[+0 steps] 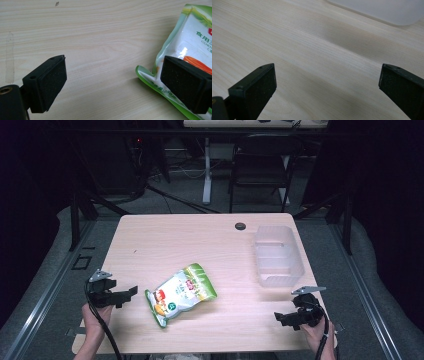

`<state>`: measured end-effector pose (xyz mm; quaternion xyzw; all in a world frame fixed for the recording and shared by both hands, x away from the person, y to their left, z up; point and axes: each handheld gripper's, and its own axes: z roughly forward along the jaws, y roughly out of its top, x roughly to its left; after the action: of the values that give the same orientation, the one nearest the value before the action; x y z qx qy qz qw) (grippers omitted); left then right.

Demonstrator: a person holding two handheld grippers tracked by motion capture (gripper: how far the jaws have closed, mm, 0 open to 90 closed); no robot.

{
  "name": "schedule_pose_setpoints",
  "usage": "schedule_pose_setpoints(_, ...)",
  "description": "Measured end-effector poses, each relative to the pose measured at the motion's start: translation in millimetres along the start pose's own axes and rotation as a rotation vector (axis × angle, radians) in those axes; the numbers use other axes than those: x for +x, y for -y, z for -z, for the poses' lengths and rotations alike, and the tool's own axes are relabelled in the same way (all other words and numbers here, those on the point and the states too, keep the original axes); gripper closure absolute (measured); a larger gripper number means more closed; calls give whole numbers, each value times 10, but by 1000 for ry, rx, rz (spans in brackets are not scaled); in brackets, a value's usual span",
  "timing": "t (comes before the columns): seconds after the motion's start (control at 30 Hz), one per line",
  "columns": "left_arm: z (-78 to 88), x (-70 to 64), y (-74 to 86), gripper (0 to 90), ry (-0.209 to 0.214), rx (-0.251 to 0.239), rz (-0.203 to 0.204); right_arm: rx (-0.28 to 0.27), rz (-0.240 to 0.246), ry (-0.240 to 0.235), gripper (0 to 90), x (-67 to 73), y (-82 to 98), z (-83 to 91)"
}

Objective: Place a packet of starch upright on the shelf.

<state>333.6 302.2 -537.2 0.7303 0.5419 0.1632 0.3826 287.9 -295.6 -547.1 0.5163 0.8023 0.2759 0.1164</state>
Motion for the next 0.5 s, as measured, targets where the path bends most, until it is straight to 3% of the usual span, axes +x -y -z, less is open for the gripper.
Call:
schedule_pose_setpoints(0.3,-14,-3,-6,71,7,7,-2,-11,7,-12,8,49,-10,-9)
schedule_pose_setpoints(0.5,-13,-1,-3,70,10,5,0,-48,26,-22,7,136,-34,9)
